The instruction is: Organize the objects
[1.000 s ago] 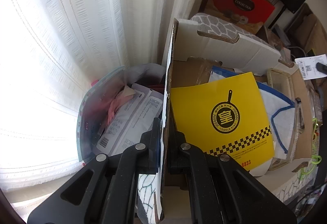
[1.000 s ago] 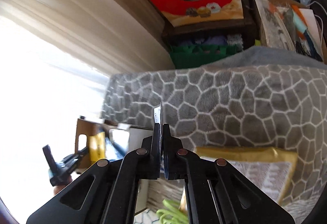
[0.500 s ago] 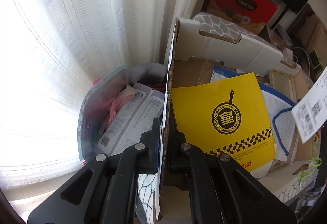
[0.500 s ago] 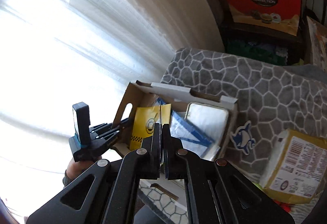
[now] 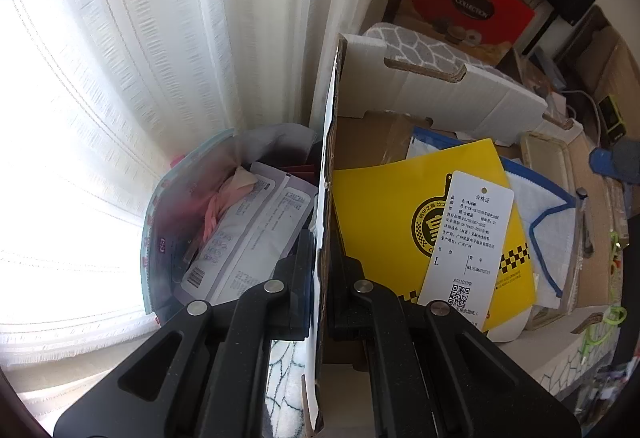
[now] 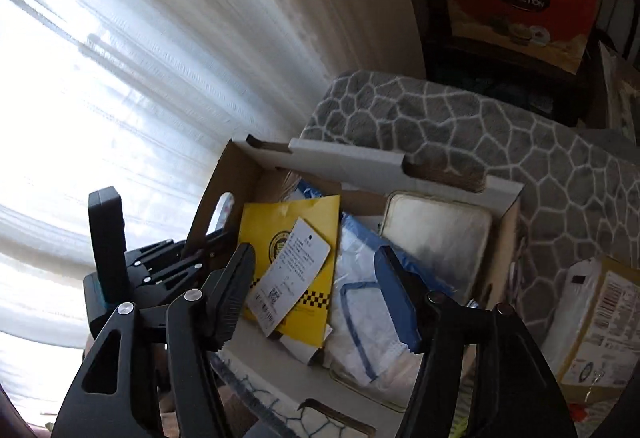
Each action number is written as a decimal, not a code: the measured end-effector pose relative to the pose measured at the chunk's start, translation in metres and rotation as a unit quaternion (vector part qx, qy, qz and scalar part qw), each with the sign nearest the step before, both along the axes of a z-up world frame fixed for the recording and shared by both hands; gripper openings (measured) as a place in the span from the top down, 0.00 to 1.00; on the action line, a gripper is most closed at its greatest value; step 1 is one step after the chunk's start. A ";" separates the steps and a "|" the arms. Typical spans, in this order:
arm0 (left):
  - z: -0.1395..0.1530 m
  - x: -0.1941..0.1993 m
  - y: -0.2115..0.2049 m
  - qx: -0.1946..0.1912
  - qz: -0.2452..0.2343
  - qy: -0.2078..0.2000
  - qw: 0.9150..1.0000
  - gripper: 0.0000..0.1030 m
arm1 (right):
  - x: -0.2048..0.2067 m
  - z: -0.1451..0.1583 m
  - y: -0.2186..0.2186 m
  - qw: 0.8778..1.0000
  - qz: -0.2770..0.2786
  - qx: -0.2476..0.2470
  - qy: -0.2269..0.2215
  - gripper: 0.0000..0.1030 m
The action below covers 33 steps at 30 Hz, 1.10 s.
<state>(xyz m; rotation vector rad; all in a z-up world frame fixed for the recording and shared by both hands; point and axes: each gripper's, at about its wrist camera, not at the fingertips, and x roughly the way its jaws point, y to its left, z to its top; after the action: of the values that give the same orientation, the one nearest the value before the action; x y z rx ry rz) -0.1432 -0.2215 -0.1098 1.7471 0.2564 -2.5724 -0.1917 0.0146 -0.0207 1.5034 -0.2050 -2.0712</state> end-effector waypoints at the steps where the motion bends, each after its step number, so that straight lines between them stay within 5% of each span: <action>1: -0.001 -0.001 0.001 -0.002 -0.001 -0.001 1.000 0.96 | -0.004 0.003 0.008 1.000 -0.008 0.002 0.001 0.38; 12: -0.004 -0.002 0.000 -0.001 -0.003 -0.002 1.000 0.96 | -0.003 0.011 0.078 0.993 -0.019 0.104 0.043 0.40; 33: -0.004 -0.003 0.000 -0.003 -0.004 -0.003 1.000 0.96 | 0.030 -0.035 0.061 0.965 0.069 0.229 0.107 0.58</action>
<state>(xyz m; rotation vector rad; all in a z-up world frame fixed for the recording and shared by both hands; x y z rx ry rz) -0.1466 -0.2214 -0.1134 1.7579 0.2420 -2.5690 -0.1618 0.0761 -0.0553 1.4747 0.4812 -2.2424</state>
